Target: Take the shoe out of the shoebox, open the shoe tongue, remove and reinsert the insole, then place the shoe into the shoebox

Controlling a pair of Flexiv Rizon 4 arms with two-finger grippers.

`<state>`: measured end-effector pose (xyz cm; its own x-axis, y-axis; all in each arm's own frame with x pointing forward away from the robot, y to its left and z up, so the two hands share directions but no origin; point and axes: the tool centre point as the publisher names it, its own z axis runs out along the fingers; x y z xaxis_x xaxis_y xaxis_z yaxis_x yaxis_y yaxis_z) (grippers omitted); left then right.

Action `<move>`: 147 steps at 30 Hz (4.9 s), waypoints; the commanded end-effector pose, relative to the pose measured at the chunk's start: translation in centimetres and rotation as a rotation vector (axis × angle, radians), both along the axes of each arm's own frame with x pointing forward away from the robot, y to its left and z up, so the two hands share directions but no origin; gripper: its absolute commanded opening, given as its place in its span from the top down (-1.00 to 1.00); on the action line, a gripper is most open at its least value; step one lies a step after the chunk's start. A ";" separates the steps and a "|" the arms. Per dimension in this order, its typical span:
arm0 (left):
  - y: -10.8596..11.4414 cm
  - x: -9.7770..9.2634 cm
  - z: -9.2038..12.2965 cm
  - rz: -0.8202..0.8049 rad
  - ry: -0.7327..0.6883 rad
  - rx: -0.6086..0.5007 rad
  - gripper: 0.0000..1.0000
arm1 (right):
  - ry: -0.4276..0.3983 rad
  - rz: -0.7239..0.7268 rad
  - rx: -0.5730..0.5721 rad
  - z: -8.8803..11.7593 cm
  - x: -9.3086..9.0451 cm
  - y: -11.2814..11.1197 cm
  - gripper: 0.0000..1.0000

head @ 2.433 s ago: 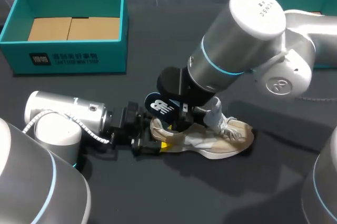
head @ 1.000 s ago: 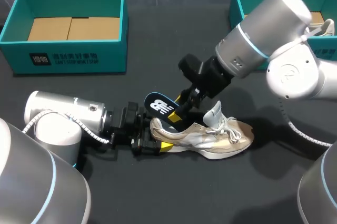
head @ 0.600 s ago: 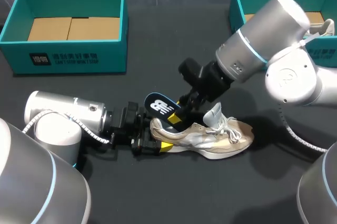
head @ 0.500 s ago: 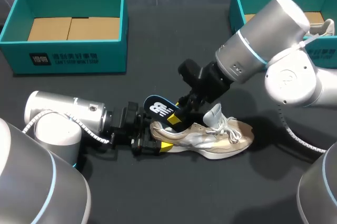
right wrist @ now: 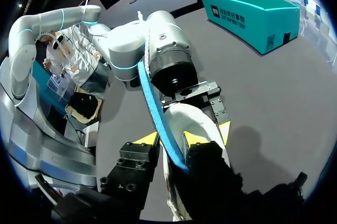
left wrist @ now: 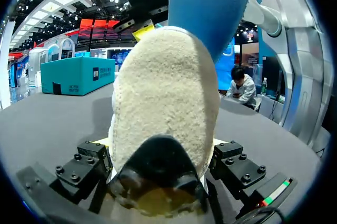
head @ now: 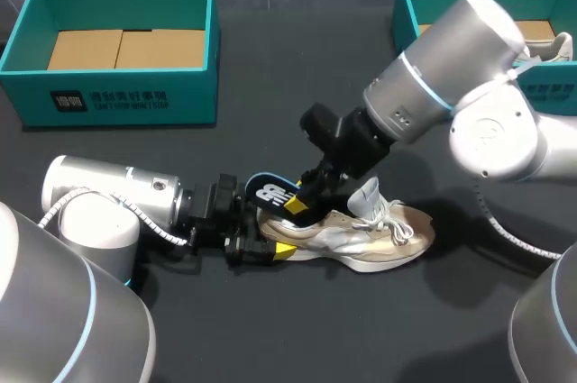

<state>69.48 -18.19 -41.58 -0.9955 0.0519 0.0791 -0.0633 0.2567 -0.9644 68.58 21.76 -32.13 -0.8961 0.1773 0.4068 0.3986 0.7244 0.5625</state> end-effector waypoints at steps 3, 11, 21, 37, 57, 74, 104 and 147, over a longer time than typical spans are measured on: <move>-0.2 0.0 -0.4 0.001 -0.001 0.002 1.00 | 0.005 0.020 -0.004 -0.4 0.1 0.0 0.24; -0.2 0.0 -0.4 0.001 -0.001 0.002 1.00 | 0.001 0.048 -0.006 -0.6 0.2 -0.3 1.00; -0.2 0.0 -0.4 0.001 -0.001 0.002 1.00 | -0.074 0.124 0.062 1.6 1.0 2.0 1.00; -0.2 0.0 -0.4 0.001 -0.001 0.002 1.00 | -0.183 0.239 0.019 5.1 1.2 5.6 1.00; -0.2 0.0 -0.4 0.001 -0.001 0.002 1.00 | -0.128 0.078 0.374 13.4 -1.3 6.4 1.00; -0.2 0.0 -0.4 0.001 -0.001 0.002 1.00 | -0.037 -0.158 0.594 19.1 -4.3 3.0 1.00; -0.2 0.0 -0.4 0.001 -0.001 0.002 1.00 | 0.082 -0.236 0.809 21.7 -5.7 -1.0 1.00; 0.0 0.2 -0.8 0.011 0.004 0.028 -0.26 | 0.023 -0.299 0.781 22.2 -8.4 -5.1 1.00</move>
<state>69.57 -18.12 -41.74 -0.9957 0.0426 0.0826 -0.0679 0.2723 -0.9598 60.48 16.61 -9.84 -0.8464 0.0615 0.5289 0.5295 -0.0077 0.8483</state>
